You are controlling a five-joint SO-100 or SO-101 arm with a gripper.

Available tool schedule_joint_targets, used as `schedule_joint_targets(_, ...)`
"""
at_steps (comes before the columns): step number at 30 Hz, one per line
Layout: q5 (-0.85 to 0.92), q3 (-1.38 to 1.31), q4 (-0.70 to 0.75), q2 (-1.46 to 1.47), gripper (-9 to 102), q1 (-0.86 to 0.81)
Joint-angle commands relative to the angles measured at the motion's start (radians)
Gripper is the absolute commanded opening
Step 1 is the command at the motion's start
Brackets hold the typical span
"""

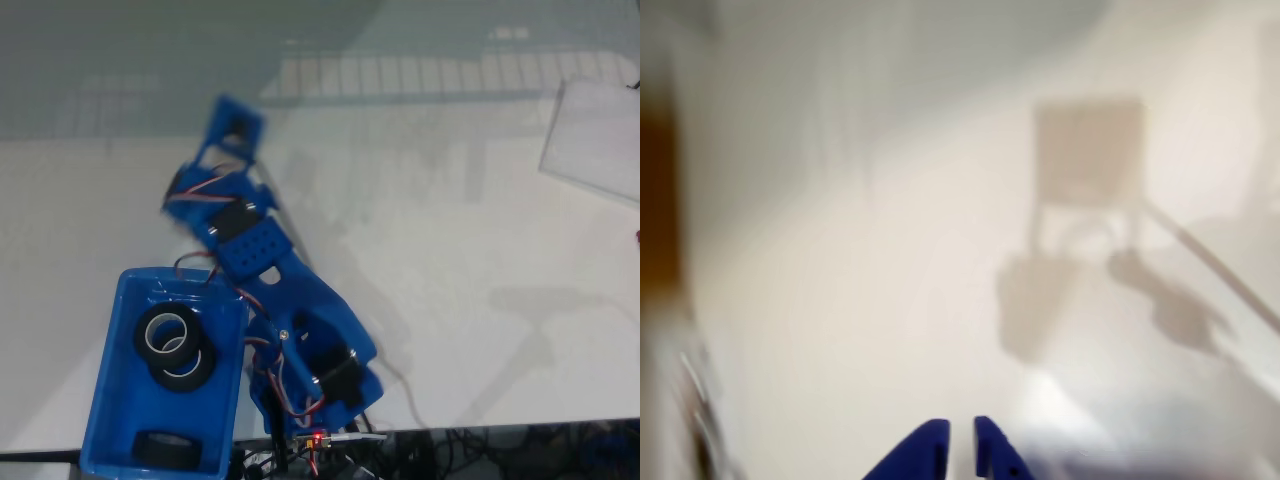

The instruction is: Grasp all tape and put them in the bin.

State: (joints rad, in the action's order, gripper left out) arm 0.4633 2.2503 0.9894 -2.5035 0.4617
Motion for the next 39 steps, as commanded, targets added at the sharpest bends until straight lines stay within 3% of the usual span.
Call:
schedule_joint_targets(1,-0.048,0.048,-0.132,-0.026,0,-0.195)
schedule_joint_targets(5,-0.078,0.195,-0.206,-0.126,0,-0.325)
schedule_joint_targets(15,-0.195,0.433,-0.163,-0.425,0,-0.454)
schedule_joint_targets(39,-0.216,0.811,-0.092,-0.821,0,-0.554)
